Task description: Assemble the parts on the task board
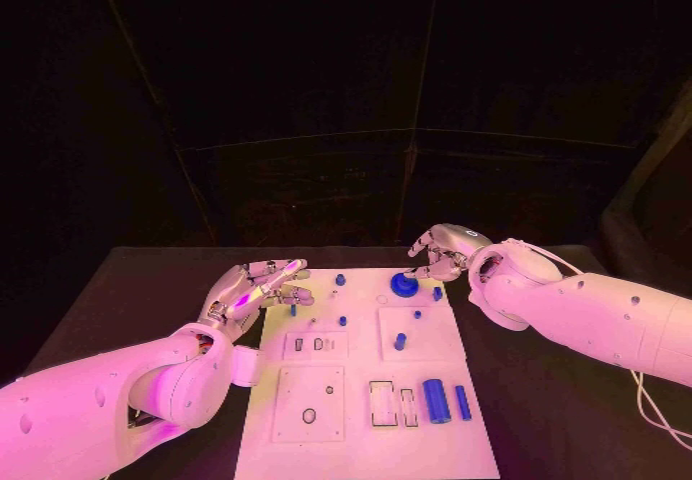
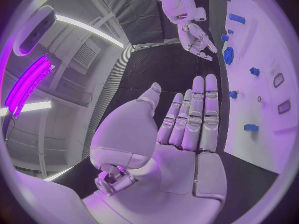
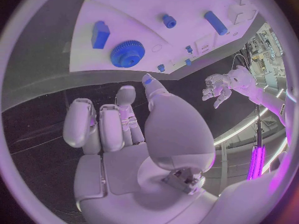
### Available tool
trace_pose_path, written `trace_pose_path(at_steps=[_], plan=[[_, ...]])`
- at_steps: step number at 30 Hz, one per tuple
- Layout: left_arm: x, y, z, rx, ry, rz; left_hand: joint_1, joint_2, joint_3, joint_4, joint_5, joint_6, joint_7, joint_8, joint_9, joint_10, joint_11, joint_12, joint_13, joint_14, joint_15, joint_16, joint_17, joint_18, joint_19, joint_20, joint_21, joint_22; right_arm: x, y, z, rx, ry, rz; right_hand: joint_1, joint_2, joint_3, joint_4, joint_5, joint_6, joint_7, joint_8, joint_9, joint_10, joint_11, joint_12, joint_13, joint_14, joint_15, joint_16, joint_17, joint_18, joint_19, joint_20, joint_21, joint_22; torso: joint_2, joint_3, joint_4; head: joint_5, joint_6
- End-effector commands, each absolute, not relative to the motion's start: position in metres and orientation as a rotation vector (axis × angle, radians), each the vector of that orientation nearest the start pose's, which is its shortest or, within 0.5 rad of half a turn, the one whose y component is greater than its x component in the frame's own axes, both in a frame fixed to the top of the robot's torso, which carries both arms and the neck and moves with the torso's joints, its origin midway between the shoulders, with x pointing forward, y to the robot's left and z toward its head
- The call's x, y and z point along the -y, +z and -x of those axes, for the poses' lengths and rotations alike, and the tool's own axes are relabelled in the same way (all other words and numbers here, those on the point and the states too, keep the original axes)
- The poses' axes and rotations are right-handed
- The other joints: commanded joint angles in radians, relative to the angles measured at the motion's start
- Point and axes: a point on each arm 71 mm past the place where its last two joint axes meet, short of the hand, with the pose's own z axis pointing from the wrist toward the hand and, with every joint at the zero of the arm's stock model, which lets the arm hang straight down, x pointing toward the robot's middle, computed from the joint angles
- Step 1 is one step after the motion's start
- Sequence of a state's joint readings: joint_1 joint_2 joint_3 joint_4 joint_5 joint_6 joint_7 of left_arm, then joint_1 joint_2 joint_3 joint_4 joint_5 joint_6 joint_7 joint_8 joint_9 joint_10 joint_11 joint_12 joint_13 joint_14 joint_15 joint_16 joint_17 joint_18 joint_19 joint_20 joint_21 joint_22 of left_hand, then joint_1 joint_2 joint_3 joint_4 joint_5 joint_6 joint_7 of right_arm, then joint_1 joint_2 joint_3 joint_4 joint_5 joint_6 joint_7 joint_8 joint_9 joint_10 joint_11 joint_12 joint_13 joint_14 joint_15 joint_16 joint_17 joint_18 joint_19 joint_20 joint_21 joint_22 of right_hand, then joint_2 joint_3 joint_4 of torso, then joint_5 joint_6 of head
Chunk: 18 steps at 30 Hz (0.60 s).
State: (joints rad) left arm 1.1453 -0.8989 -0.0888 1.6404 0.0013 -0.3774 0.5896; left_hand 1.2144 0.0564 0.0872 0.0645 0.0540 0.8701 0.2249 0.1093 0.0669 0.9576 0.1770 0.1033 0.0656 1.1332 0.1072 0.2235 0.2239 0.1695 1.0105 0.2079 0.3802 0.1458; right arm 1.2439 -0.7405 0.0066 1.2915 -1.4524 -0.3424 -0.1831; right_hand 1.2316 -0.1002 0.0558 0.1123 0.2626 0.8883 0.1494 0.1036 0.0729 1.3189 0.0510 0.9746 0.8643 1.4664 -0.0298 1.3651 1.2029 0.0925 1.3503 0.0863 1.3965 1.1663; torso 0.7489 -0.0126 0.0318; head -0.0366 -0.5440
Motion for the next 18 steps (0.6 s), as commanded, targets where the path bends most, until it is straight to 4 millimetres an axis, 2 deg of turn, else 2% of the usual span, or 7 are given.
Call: trace_pose_path(at_steps=[1,7,10,14,18], plan=[[-0.205,-0.198,-0.451,-1.328,-1.63,1.065,-0.001,0.009,0.0,-0.007,-0.003,-0.003,0.006,-0.006,0.0,-0.003,0.0,-0.004,0.0,-0.004,0.006,-0.005,0.002,0.012,0.001,0.007,-0.006,-0.002,0.229,-0.164,-0.544,-1.691,0.422,-0.037,0.019,-0.001,-0.03,0.044,0.022,-0.042,-0.001,0.005,-0.001,-0.011,0.012,0.095,0.108,0.051,0.013,0.03,0.046,-0.017,0.008,0.006,0.015,0.026,0.001,0.0008,-0.0009,-0.003,0.001],[-0.204,-0.199,-0.453,-1.33,-1.63,1.066,0.003,0.013,0.003,-0.01,-0.003,-0.003,0.006,-0.008,0.0,-0.002,0.0,-0.006,0.0,-0.004,0.006,-0.007,0.004,0.012,0.001,0.007,-0.007,-0.003,0.228,-0.167,-0.547,-1.736,0.397,-0.013,0.054,0.008,-0.054,0.075,0.028,-0.057,0.002,0.032,0.003,-0.001,0.012,0.174,0.204,0.053,0.017,0.052,0.081,-0.022,0.02,0.01,0.032,0.058,0.002,0.0012,0.0026,-0.003,-0.001],[-0.204,-0.199,-0.453,-1.33,-1.629,1.066,0.007,0.016,0.007,-0.014,-0.003,-0.002,0.007,-0.009,0.0,-0.002,0.0,-0.007,0.0,-0.004,0.006,-0.009,0.005,0.012,0.001,0.007,-0.007,-0.003,0.223,-0.17,-0.548,-1.763,0.401,0.014,0.067,0.002,-0.065,0.08,0.035,-0.062,-0.001,0.04,0.002,0.019,0.01,0.218,0.256,0.057,0.016,0.065,0.104,-0.025,0.028,0.01,0.041,0.076,0.003,0.0019,0.0043,-0.002,-0.003],[-0.205,-0.2,-0.454,-1.331,-1.628,1.066,0.009,0.019,0.01,-0.017,-0.003,-0.002,0.007,-0.01,0.0,-0.002,0.0,-0.009,0.0,-0.003,0.006,-0.01,0.007,0.012,0.001,0.007,-0.007,-0.004,0.218,-0.172,-0.549,-1.791,0.405,0.046,0.088,-0.002,-0.076,0.082,0.028,-0.063,-0.004,0.049,0.002,0.039,0.008,0.261,0.307,0.062,0.014,0.084,0.135,-0.029,0.037,0.009,0.051,0.096,0.003,0.0017,0.0028,-0.003,-0.001],[-0.204,-0.2,-0.454,-1.333,-1.63,1.067,0.017,0.023,0.018,-0.026,-0.003,-0.002,0.007,-0.012,0.0,-0.001,0.0,-0.012,0.0,-0.003,0.006,-0.013,0.011,0.012,0.002,0.007,-0.008,-0.005,0.214,-0.174,-0.55,-1.81,0.404,0.069,0.116,0.007,-0.077,0.074,0.009,-0.058,-0.007,0.059,0.003,0.055,0.005,0.296,0.35,0.066,0.013,0.1,0.163,-0.033,0.048,0.008,0.062,0.118,0.003,0.0012,0.0013,-0.005,-0.006]])
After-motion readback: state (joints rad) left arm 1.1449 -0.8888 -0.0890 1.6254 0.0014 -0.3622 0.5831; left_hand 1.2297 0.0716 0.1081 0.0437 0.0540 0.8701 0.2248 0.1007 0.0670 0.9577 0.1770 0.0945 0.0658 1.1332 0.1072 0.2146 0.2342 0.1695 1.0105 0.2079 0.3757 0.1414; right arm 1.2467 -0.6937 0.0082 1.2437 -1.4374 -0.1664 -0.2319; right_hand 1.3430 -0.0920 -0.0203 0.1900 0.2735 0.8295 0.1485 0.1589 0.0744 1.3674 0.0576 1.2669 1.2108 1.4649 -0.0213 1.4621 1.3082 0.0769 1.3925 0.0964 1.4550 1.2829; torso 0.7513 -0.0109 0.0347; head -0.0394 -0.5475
